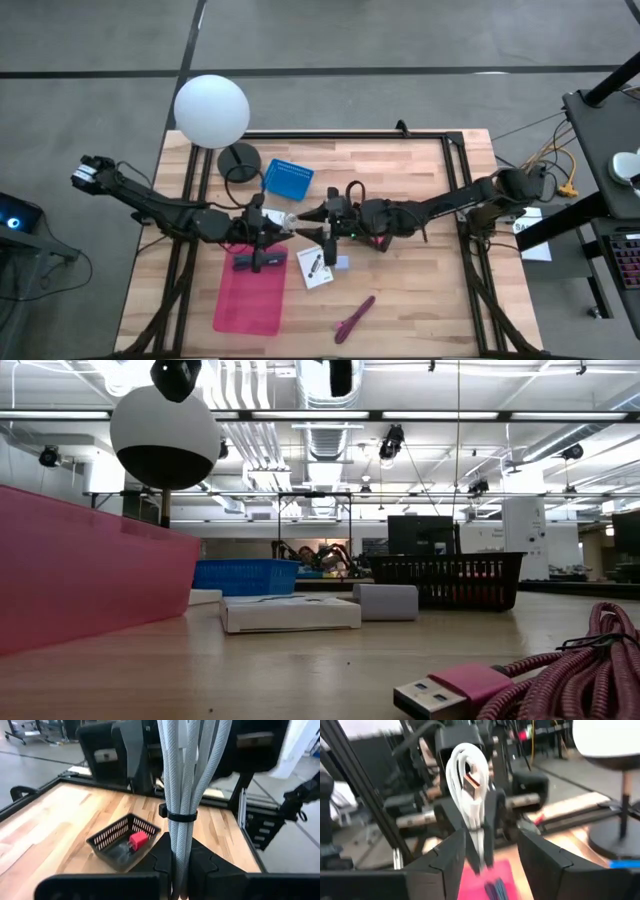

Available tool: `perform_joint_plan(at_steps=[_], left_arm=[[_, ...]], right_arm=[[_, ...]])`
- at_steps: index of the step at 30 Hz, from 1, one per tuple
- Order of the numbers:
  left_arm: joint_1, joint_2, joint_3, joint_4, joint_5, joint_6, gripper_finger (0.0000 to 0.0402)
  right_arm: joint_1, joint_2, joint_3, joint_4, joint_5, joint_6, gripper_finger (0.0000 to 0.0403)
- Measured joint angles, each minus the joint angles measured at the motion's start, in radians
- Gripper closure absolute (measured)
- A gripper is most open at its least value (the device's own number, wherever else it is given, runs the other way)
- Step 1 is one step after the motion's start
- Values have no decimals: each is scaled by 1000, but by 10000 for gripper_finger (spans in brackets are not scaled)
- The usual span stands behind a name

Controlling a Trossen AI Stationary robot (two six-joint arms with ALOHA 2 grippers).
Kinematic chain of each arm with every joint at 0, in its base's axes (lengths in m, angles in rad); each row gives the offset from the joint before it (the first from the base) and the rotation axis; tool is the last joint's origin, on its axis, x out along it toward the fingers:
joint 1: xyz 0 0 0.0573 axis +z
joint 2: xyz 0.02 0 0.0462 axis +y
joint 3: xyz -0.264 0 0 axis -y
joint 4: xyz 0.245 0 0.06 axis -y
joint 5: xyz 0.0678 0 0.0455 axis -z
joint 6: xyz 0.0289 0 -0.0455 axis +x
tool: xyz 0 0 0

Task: Pick and place items into bin
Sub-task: Put the white charger cable into the pink bin

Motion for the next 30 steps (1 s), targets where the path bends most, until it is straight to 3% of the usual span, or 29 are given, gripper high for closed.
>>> perform_joint_plan(at_steps=[7, 11, 20, 30], left_arm=[[0, -58, 0, -190, 101, -16, 396], [0, -60, -2, -356, 148, -141, 396], [-2, -1, -11, -650, 293, -262, 397], [-7, 156, -11, -674, 446, -262, 397]], right_arm=[[0, -118, 0, -349, 0, 2, 223], [0, -154, 0, -463, 6, 4, 223], [1, -153, -5, -503, 11, 4, 223], [1, -125, -15, -528, 11, 4, 223]])
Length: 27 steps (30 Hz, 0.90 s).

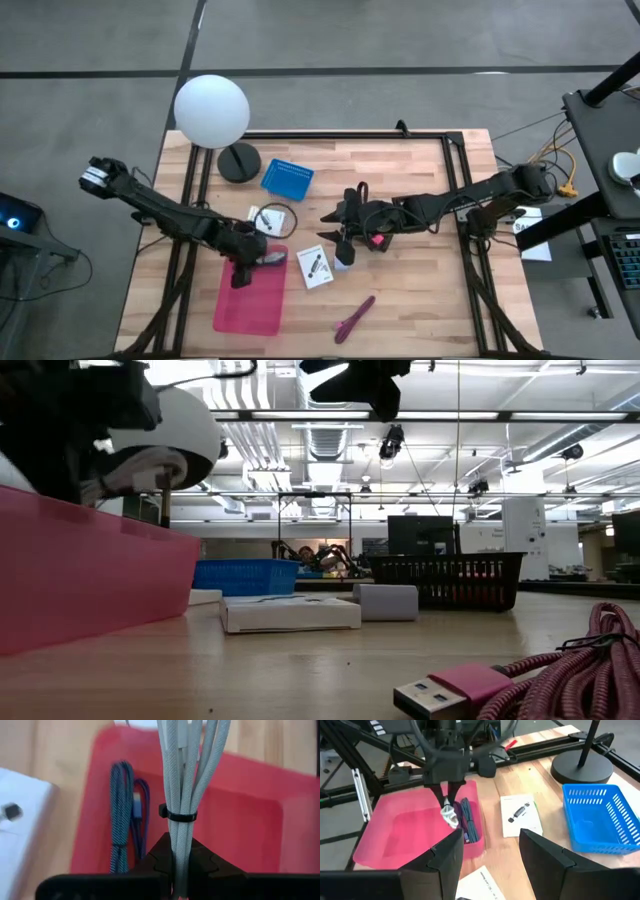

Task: Pick and place items into bin
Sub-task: Put the white charger cable into the pink bin, then put the pink charger cable into the pink bin

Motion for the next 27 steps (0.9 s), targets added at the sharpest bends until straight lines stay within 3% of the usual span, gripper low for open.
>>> perform_joint_plan(at_steps=[5, 12, 27], left_arm=[[0, 75, 0, -37, 74, 0, 397], [-1, 169, 0, -52, 99, 0, 392], [0, 203, 2, -55, 149, 0, 310]], right_arm=[[0, 1, -5, 1, 0, 0, 223], [0, 1, -7, -1, 0, 0, 223], [0, 1, -7, -2, 0, 8, 234]])
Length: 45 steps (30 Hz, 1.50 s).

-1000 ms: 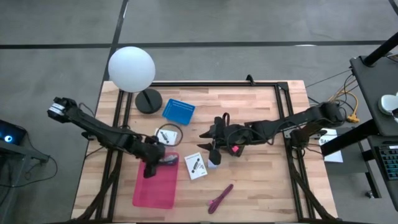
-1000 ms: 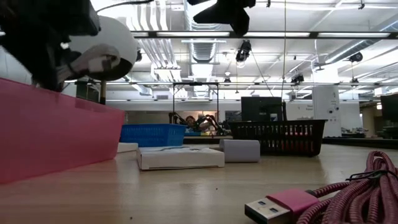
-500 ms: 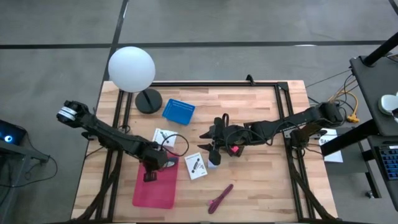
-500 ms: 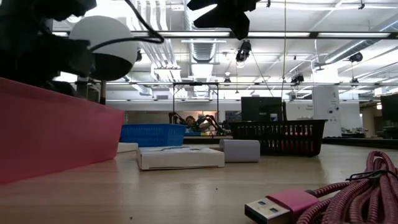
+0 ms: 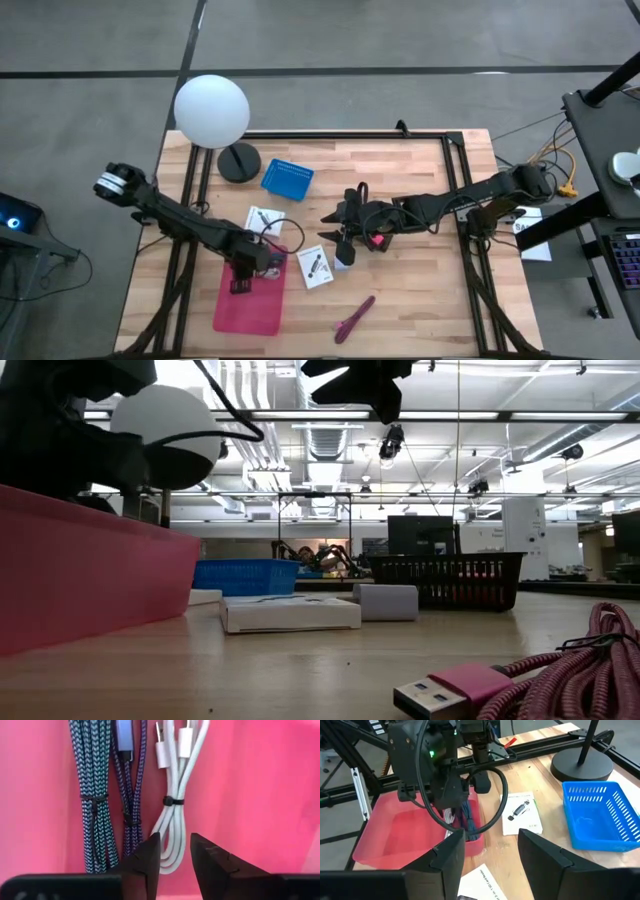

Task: Pick and place items into bin
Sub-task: Put the pink charger cable into the pink bin

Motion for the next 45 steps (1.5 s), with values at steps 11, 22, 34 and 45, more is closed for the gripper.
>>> perform_joint_plan(at_steps=[11, 22, 34, 45], left_arm=[[1, -139, 28, 39, -5, -1, 301], [2, -328, 24, 180, -193, -1, 301], [3, -441, 17, 200, -301, 0, 301], [2, -436, 16, 203, -309, 0, 301]], right_arm=[[5, 0, 0, 8, -51, 10, 236], [96, 21, 0, -35, -446, -109, 231], [235, 162, 0, -383, -450, -192, 201], [292, 284, 0, -458, -449, -196, 186]])
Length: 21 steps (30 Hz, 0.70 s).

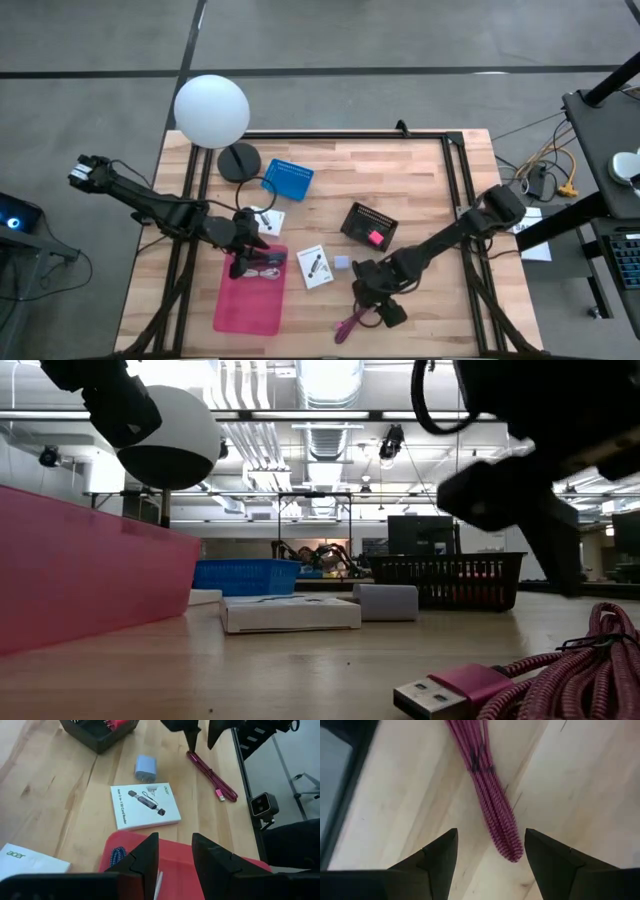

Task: Pick and place items into bin
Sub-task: Put the pink charger cable into the pink bin

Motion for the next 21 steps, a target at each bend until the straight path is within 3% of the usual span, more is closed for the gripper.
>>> perform_joint_plan(at_steps=[12, 21], left_arm=[[0, 0, 0, 0, 0, 0, 301], [0, 0, -1, -1, 0, 0, 301]], right_arm=[[1, 79, 5, 6, 4, 37, 208], [1, 70, 1, -1, -3, 67, 314]])
